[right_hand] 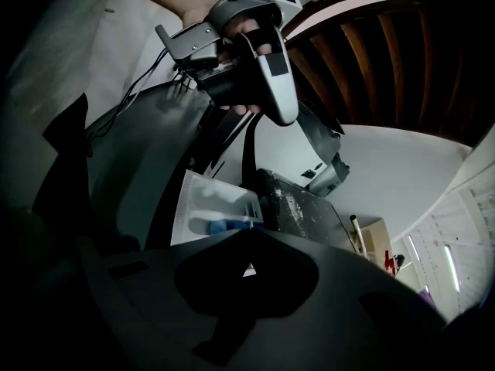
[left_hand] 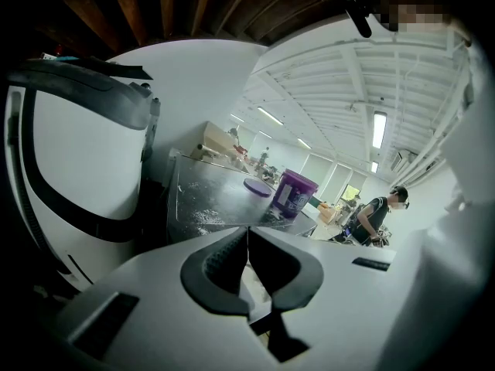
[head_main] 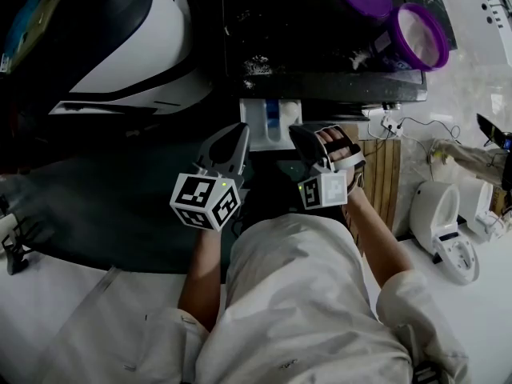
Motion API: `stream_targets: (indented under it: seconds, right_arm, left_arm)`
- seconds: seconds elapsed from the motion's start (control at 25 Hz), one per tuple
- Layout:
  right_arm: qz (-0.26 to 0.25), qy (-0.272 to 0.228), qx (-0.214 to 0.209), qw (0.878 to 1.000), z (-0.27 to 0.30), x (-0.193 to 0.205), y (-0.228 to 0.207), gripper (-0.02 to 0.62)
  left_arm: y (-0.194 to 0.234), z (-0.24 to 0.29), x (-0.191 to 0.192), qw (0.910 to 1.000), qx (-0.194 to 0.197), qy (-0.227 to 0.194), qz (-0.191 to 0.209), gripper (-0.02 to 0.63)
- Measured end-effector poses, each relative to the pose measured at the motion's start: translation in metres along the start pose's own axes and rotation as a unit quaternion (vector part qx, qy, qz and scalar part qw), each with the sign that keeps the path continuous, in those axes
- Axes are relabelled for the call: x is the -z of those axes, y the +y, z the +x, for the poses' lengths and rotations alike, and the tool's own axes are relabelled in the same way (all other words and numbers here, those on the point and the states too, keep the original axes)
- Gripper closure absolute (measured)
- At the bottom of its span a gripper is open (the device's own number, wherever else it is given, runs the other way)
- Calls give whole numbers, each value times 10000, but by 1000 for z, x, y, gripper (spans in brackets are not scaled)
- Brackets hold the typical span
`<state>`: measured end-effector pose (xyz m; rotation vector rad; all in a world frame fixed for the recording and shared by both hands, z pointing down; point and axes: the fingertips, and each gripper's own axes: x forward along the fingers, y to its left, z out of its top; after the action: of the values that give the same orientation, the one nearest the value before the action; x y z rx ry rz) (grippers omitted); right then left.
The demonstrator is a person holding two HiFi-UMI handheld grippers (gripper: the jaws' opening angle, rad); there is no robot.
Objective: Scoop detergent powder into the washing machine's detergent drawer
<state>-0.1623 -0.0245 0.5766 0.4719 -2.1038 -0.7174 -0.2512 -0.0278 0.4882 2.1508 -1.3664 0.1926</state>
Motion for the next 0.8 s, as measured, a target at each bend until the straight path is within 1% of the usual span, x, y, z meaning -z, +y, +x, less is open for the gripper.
stream_targets:
  seconds: [0.2, 0.44, 0.64, 0.8]
  right_arm:
    - [71, -87, 13, 9999, -1, -4, -4, 588]
    - [517, -262, 8, 9983, -4, -5, -7, 588]
    - [1223, -427, -30, 9916, -12, -5, -19, 588]
    - [1869, -584, -36, 9806, -20, -3, -32, 588]
  left_arm:
    - [0, 1, -1, 10000, -2, -13, -1, 586]
    - [0, 3, -5, 10000, 3, -63, 7, 586]
    - [-3, 6, -10, 9999, 3, -91, 51, 586]
    - [-7, 9, -14, 9999, -30, -144, 63, 586]
